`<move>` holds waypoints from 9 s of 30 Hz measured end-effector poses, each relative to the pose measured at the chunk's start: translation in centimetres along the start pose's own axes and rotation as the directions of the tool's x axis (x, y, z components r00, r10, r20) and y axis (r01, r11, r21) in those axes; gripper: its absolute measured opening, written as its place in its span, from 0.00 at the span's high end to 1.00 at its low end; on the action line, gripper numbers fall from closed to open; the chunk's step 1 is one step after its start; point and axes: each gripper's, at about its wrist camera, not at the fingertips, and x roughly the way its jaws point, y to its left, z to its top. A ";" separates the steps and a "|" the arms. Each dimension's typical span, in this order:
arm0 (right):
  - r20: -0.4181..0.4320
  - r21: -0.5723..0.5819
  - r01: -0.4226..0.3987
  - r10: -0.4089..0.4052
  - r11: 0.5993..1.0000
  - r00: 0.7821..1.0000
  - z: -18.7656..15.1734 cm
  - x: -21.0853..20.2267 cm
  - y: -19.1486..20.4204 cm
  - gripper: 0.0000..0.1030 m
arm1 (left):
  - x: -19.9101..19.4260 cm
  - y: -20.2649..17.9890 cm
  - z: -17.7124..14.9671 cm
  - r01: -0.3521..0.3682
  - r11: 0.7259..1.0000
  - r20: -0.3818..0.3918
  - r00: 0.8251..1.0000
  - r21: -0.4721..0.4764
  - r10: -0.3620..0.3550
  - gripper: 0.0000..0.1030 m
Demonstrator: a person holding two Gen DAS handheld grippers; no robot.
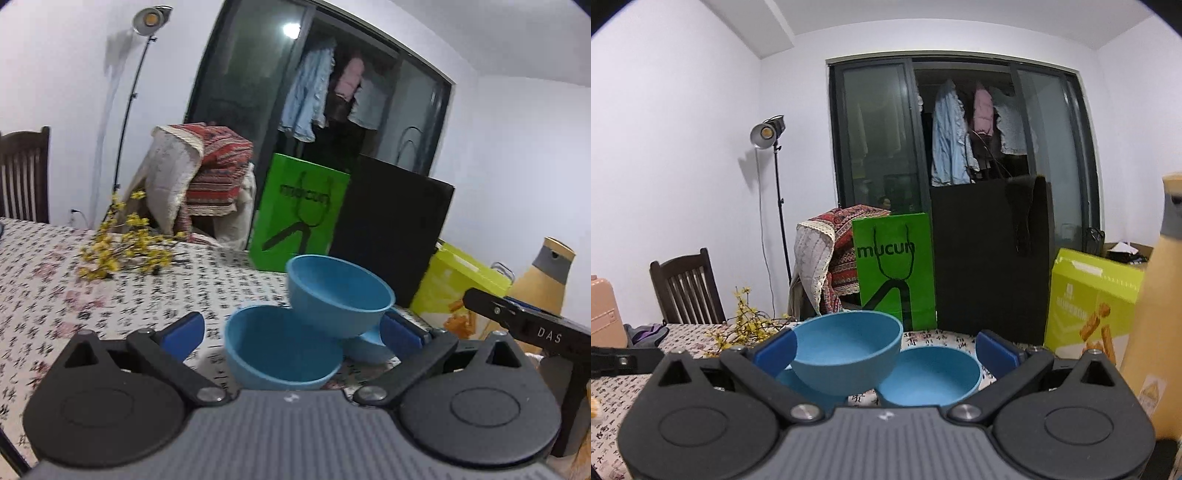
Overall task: Organize plates and bowls
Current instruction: 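Move both grippers down onto the rim of the stacked blue bowls, then close both grippers on the rim of the blue bowl, then lift the held blue bowl with both grippers away from the other bowls, then carry the held blue bowl with both grippers toward the pink suitcase and vase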
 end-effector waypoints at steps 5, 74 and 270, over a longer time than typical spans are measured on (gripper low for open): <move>-0.012 0.064 -0.001 0.002 0.998 1.000 2.5 0.0 -1.4 0.00 | 1.0 -1.8 1.5 0.024 1.000 -0.010 1.000 0.017 -0.024 0.00; -0.349 0.176 -0.040 0.100 0.984 0.932 1.6 19.6 -4.9 0.53 | 18.1 -3.1 4.7 -0.278 0.955 -0.267 0.933 -0.109 0.241 0.30; -0.339 0.125 -0.385 0.404 0.914 0.849 -1.9 4.3 32.9 0.84 | -18.2 17.7 1.8 -0.499 0.835 -0.081 0.865 -0.232 0.495 0.79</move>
